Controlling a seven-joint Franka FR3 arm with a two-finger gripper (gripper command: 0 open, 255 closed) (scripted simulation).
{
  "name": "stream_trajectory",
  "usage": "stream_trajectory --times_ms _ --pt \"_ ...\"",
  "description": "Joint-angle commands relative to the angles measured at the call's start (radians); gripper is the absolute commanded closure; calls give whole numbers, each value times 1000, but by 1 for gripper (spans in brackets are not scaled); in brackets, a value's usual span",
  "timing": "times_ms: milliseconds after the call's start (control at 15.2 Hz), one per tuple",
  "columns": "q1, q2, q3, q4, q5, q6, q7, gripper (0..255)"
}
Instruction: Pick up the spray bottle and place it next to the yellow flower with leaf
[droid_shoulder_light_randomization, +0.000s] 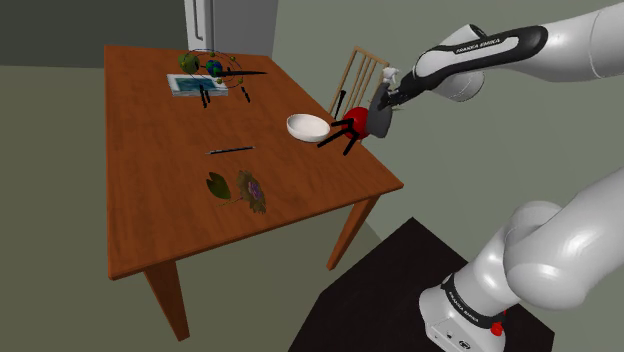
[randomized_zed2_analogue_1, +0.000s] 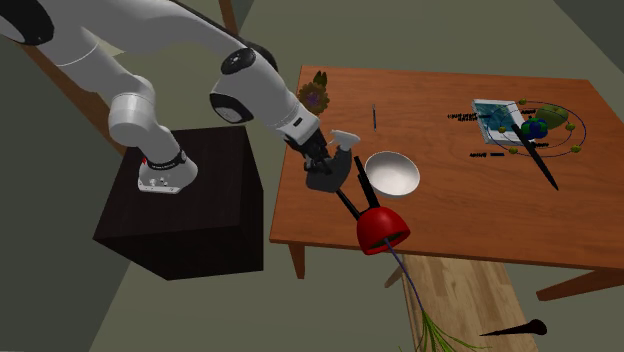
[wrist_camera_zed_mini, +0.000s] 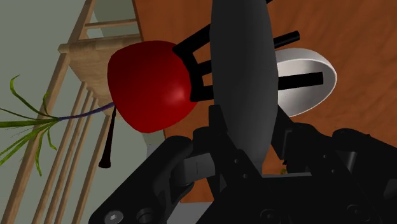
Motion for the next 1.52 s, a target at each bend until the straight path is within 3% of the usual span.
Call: stream_trajectory --times_ms 0,660,1452 --pt "-9 -16 9 15 -24 -28 20 255" --pt "-37 -74 46 99 -94 -164 84 255" --pt "-48 -110 74 229 -127 -325 123 255"
